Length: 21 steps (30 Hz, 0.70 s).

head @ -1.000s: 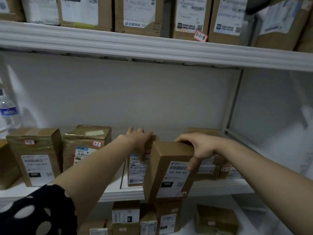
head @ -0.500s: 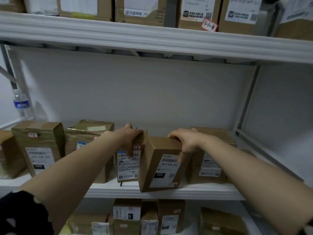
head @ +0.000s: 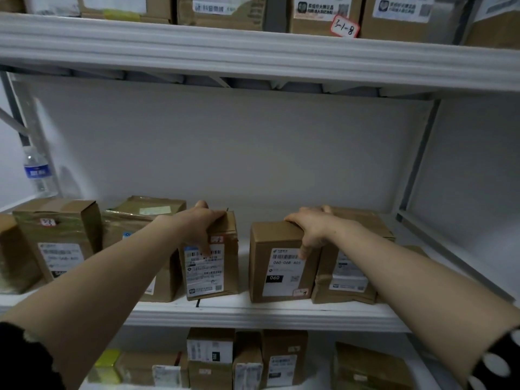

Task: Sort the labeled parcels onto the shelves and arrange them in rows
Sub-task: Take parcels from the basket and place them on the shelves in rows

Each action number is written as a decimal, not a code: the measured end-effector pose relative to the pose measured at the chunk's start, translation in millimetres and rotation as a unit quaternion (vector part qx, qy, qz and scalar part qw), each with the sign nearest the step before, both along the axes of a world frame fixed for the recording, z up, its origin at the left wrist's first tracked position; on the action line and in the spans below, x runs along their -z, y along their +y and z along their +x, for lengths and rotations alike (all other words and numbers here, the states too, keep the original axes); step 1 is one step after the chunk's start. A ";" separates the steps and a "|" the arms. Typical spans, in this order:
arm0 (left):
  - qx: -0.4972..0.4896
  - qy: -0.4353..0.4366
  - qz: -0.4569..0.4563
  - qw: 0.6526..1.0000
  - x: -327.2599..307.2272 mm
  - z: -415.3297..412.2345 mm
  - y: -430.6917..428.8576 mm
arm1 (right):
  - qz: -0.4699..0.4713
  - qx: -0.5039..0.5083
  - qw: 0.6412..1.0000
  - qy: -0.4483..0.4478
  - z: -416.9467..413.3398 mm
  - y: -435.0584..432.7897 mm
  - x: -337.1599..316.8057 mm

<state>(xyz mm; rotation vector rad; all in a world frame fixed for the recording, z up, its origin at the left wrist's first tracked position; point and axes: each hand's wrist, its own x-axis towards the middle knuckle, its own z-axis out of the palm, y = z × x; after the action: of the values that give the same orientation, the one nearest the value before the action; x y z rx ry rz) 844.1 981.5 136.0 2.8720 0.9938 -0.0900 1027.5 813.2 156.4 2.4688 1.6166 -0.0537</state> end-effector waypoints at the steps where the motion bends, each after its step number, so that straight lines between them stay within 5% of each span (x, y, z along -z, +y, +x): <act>1: 0.002 0.001 0.000 1.000 0.2 0.7 -0.1 | 0.000 0.005 1.000 -0.002 1.0 0.7 1.1; 21: 0.070 0.002 0.009 0.998 -1.5 53.3 -25.4 | -0.001 0.042 0.998 0.049 43.5 -8.6 6.1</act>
<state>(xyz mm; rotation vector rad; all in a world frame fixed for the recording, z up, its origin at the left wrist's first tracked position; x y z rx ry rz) 897.4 956.1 137.5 2.9556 0.7976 -0.0984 1071.1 804.6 150.3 2.5693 1.5472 -0.1916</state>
